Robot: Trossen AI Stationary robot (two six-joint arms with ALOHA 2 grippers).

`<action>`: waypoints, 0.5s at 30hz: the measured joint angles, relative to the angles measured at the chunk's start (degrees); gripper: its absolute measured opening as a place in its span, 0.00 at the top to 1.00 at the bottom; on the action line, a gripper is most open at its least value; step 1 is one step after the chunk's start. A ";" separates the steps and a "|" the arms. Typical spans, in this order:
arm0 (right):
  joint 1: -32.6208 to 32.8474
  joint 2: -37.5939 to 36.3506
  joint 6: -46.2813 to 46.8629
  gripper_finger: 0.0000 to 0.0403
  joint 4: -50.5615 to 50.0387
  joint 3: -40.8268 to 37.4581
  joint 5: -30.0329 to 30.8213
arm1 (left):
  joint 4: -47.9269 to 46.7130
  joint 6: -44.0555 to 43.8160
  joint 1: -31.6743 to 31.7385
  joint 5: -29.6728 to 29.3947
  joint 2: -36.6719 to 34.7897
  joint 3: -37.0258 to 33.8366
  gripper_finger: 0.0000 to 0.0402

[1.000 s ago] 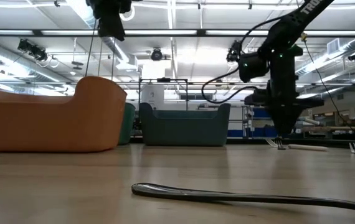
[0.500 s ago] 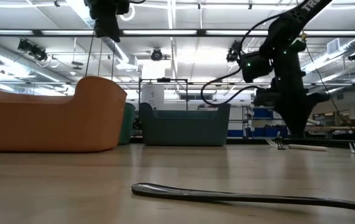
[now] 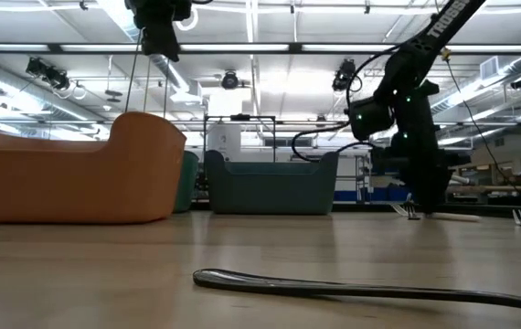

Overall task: Sort silverware by color (type)
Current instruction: Put the white fork into the blue bin

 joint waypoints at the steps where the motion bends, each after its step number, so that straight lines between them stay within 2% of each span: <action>1: 0.02 0.66 -0.66 0.79 -0.01 0.07 0.28 | 0.00 -0.01 0.00 0.00 0.00 0.00 0.70; 11: -0.11 4.00 -2.49 0.79 0.88 0.21 0.61 | 0.00 -0.92 0.00 0.02 0.04 0.00 0.70; 15: -0.26 3.75 -3.80 0.86 0.46 0.17 1.28 | 0.00 -0.91 0.00 0.02 0.04 0.00 0.70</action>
